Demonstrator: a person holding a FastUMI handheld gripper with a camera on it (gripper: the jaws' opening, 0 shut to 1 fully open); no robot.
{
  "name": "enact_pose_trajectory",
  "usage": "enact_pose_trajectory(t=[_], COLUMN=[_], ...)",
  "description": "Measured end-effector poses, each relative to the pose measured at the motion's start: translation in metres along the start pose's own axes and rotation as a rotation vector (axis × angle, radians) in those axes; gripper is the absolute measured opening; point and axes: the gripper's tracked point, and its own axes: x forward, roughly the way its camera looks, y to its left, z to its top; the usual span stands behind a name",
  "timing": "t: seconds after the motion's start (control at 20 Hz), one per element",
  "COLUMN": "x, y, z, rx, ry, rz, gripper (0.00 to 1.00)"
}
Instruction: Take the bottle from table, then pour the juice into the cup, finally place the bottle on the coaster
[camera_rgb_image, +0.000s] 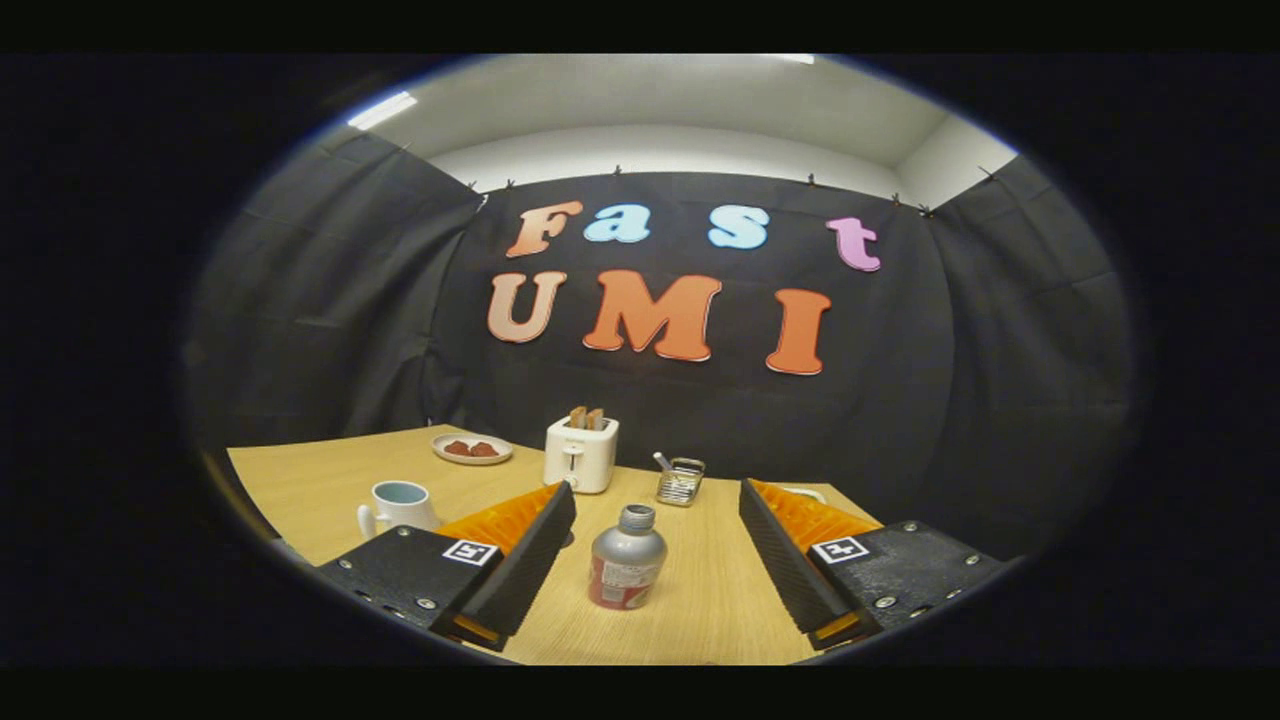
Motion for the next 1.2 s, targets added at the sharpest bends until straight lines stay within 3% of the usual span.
enact_pose_trajectory(t=[0.55,1.2], x=[0.035,0.065], y=[0.024,0.028], z=[-0.089,-0.152], rx=[0.096,0.128], ry=[0.135,0.245], rz=[0.063,0.031], gripper=[0.98,0.96])
